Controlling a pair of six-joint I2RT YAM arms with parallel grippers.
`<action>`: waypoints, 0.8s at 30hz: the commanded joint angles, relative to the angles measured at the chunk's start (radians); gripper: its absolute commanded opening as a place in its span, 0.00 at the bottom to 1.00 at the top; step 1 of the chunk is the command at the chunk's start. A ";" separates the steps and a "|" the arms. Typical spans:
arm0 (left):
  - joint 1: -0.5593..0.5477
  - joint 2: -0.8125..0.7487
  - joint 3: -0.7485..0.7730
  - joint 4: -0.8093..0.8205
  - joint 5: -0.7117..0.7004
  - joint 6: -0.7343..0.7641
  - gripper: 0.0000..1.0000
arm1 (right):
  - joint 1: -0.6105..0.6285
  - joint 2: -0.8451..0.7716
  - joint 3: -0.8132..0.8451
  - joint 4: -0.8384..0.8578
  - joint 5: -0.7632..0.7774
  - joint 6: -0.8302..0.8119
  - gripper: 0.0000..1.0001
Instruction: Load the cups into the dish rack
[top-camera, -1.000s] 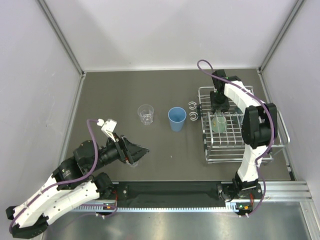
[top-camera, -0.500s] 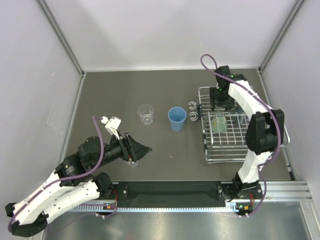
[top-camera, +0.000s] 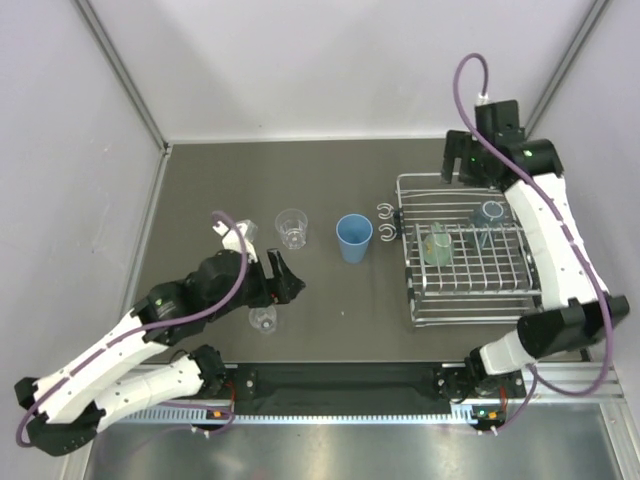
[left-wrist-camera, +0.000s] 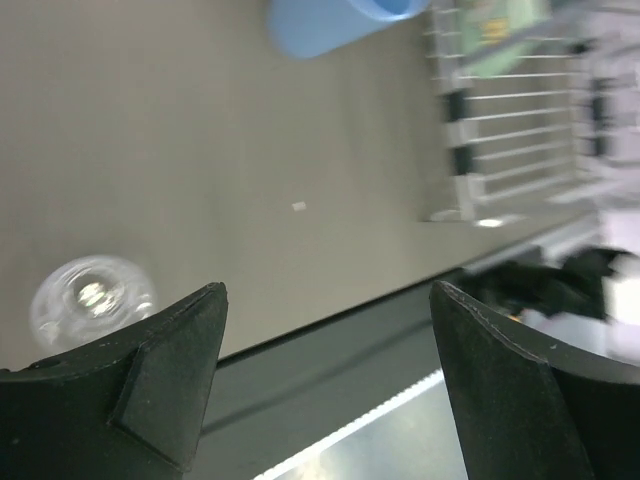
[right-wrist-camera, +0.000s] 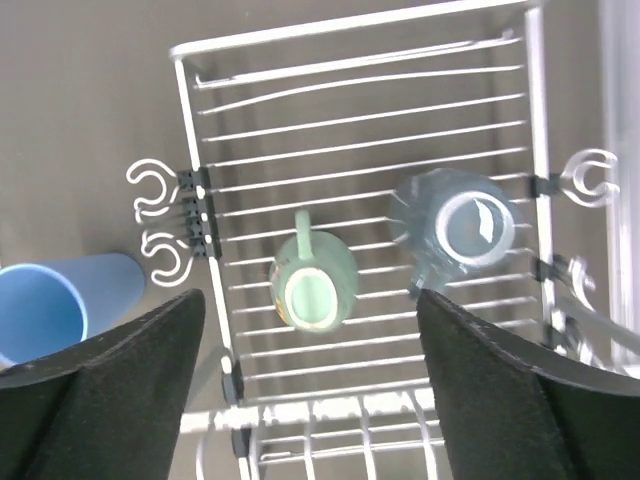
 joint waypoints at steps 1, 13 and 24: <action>-0.001 0.088 0.052 -0.171 -0.126 -0.075 0.87 | 0.004 -0.143 -0.020 -0.030 0.067 0.043 0.92; -0.001 0.370 0.119 -0.379 -0.268 -0.364 0.87 | 0.004 -0.411 -0.043 -0.208 0.227 0.071 1.00; -0.001 0.615 0.176 -0.527 -0.272 -0.554 0.77 | 0.004 -0.513 0.097 -0.357 0.104 -0.010 1.00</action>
